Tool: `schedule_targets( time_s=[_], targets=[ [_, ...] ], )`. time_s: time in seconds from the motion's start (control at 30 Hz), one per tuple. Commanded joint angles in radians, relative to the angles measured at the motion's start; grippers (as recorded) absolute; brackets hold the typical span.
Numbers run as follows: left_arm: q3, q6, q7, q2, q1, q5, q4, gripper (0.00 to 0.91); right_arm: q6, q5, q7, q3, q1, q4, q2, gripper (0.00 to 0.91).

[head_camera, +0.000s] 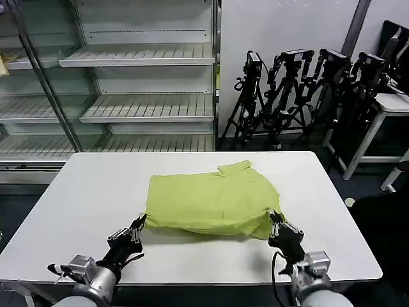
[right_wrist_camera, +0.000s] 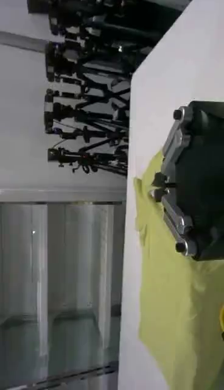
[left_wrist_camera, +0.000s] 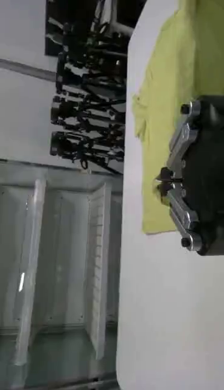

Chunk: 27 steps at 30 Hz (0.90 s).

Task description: Fold and organize the clothes.

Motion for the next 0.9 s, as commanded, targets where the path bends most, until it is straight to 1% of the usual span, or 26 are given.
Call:
schedule_targets(
  time_s=[0.03,0.53,0.6,0.63,0.67,0.7,0.73,0.9],
  targets=[
    [0.027,-0.001,0.0,0.011,-0.098,-0.007,0.106,0.02,-0.013,0.028,-0.004,-0.046,0.14,-0.107,-0.011,0.0],
    [0.097,0.006,-0.001,0.007,-0.183,0.06,0.205,0.02,-0.021,-0.002,-0.026,-0.119,0.294,-0.265,0.008,0.0],
    [0.101,0.007,-0.004,0.005,-0.188,0.062,0.214,0.04,-0.014,-0.02,-0.027,-0.128,0.302,-0.285,0.016,0.0],
    [0.102,0.007,-0.007,0.003,-0.191,0.062,0.218,0.191,-0.009,-0.03,-0.027,-0.132,0.304,-0.293,0.02,0.02],
    [0.103,0.007,-0.011,0.001,-0.192,0.063,0.219,0.333,-0.007,-0.039,-0.027,-0.134,0.304,-0.3,0.024,0.232],
    [0.106,0.007,-0.012,-0.001,-0.194,0.063,0.222,0.766,-0.007,-0.043,-0.028,-0.137,0.304,-0.304,0.028,0.877],
    [0.108,0.008,-0.013,-0.002,-0.195,0.062,0.224,0.907,-0.008,-0.049,-0.028,-0.139,0.303,-0.307,0.031,0.907],
    [0.106,0.006,-0.023,-0.009,-0.192,0.058,0.224,0.907,-0.01,-0.086,-0.033,-0.147,0.292,-0.311,0.044,0.907]
  ],
)
